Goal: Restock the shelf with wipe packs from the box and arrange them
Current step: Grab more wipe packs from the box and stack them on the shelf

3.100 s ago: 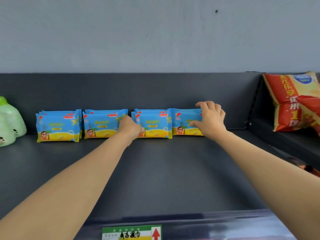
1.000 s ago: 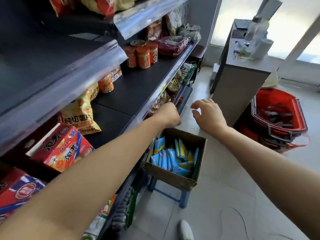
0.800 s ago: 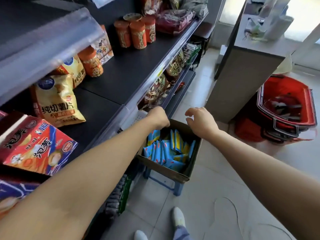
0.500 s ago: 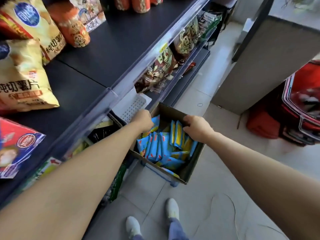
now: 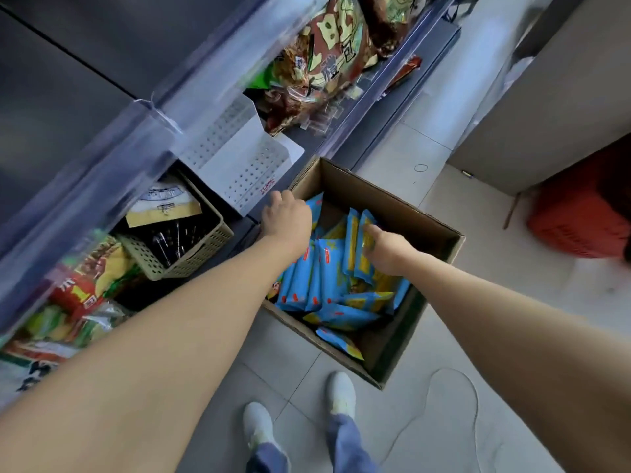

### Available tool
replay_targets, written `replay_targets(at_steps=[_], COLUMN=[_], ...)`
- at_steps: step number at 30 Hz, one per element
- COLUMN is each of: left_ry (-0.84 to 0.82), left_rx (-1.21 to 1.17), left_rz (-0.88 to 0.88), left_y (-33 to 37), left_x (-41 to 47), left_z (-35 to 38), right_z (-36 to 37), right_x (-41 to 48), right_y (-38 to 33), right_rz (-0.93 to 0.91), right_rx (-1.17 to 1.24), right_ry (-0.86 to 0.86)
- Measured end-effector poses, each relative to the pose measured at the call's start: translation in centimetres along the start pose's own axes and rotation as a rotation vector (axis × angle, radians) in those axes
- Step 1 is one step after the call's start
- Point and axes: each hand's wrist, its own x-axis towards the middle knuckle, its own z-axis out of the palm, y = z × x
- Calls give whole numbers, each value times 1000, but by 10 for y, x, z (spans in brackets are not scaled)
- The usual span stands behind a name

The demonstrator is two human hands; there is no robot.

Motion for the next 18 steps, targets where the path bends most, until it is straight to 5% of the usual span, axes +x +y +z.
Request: replay_targets(at_steps=[6, 13, 18], left_ry=[26, 40, 48], left_rx=[108, -409, -583], left_rz=[-2, -116, -121], left_y=[6, -6, -13], left_x=[6, -4, -28], left_z=[8, -26, -62], right_z=[10, 2, -12], right_x=[10, -5, -44], right_y=[-7, -12, -6], right_rz=[9, 91, 151], right_rx=[36, 85, 493], right_ry=[53, 167, 278])
